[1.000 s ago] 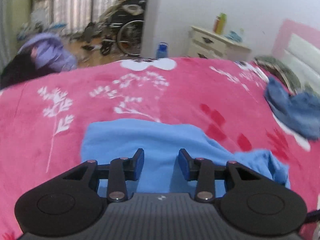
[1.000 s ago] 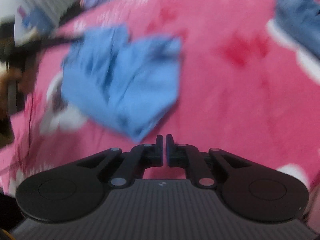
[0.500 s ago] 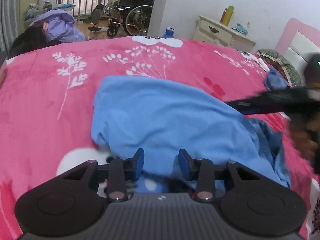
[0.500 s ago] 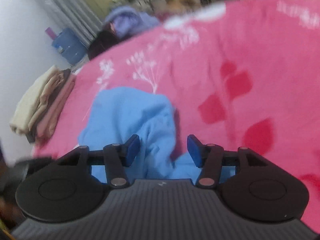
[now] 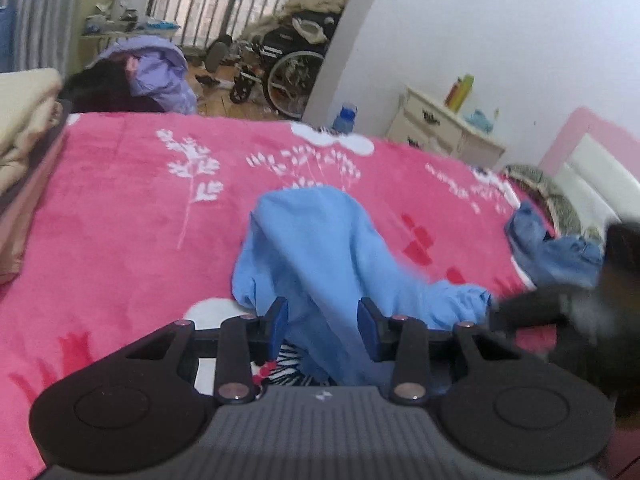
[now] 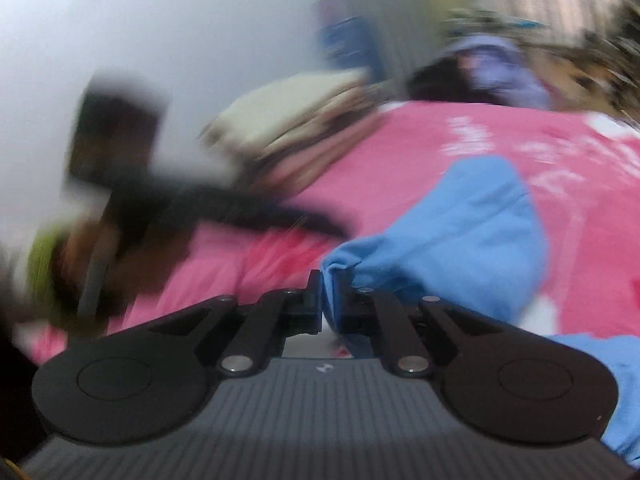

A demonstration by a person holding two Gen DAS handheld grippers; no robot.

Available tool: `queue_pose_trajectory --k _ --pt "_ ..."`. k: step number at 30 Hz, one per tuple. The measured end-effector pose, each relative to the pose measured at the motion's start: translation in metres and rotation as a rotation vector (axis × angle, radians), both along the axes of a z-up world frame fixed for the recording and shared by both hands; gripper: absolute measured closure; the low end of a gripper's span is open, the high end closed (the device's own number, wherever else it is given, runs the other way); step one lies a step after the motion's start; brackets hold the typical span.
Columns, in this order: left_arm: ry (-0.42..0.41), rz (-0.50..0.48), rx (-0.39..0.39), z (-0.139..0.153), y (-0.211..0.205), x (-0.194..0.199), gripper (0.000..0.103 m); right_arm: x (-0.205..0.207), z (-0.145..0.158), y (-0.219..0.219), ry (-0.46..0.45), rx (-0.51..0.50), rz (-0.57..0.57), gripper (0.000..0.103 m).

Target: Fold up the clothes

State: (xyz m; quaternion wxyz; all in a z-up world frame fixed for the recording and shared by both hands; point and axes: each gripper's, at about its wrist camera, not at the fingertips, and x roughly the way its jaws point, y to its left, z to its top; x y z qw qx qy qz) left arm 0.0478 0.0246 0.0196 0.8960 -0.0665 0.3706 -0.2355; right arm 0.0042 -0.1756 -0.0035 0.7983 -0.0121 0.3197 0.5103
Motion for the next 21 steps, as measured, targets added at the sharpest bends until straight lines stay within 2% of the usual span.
queue_pose_trajectory --k 2,6,10,11,13,15,17,19,21 --pt "-0.011 0.006 0.009 0.005 0.006 -0.008 0.061 -0.032 -0.008 0.024 -0.05 -0.067 0.116 0.099" --pt "0.003 -0.007 0.025 0.003 0.008 -0.02 0.06 -0.079 -0.029 0.052 -0.047 -0.145 0.264 0.099" --pt "0.038 -0.051 0.043 -0.01 -0.001 -0.029 0.057 -0.122 -0.041 0.057 -0.043 -0.243 0.314 0.093" --pt "0.046 -0.066 0.054 -0.014 -0.005 -0.032 0.056 -0.123 -0.041 0.056 -0.025 -0.249 0.31 0.087" --pt "0.059 -0.097 0.083 -0.024 -0.013 -0.036 0.054 -0.123 -0.036 0.038 0.104 -0.206 0.288 0.083" --pt "0.066 -0.126 0.136 -0.035 -0.025 -0.04 0.053 -0.115 -0.035 0.022 0.306 -0.137 0.289 0.083" --pt "0.059 -0.148 0.191 -0.045 -0.034 -0.044 0.053 -0.117 -0.035 -0.001 0.449 -0.068 0.265 0.081" --pt "0.037 -0.159 0.253 -0.055 -0.041 -0.047 0.053 -0.12 -0.029 -0.017 0.458 -0.053 0.234 0.079" --pt "0.015 -0.164 0.3 -0.063 -0.047 -0.049 0.053 -0.118 -0.017 -0.034 0.371 -0.085 0.158 0.078"
